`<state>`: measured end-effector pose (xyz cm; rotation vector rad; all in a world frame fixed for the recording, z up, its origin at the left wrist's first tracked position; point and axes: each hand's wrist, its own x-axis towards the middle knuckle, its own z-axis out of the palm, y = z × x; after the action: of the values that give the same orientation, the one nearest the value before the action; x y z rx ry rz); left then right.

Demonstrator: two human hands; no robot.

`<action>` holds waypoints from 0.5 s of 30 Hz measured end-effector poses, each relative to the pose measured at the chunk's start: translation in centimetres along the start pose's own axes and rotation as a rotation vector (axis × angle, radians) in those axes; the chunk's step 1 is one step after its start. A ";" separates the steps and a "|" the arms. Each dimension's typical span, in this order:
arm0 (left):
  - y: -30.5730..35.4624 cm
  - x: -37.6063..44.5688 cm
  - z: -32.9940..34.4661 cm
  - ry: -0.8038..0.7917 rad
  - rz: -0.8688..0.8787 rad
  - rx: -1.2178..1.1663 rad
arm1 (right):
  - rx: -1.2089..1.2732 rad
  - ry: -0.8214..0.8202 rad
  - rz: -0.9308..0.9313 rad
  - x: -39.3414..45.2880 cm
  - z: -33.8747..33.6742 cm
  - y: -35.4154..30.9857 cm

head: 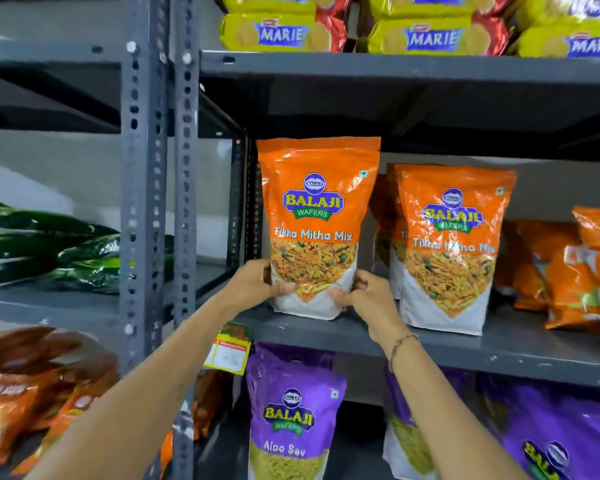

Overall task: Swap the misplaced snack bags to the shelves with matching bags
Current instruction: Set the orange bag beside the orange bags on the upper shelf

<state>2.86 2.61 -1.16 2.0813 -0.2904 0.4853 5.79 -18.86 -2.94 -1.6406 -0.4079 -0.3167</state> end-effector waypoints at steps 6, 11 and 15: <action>-1.2 1.2 0.9 -0.040 0.003 -0.073 | -0.078 0.004 0.000 0.5 -0.5 0.3; -1.4 1.3 1.4 -0.054 0.005 -0.082 | -0.184 -0.046 0.018 1.0 -0.8 0.7; -1.6 1.1 1.4 -0.050 0.026 0.023 | -0.261 -0.050 0.012 1.2 -0.8 0.4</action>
<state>4.73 2.26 -2.51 2.1164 -0.3430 0.4543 7.02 -19.60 -2.70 -1.9088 -0.4073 -0.3307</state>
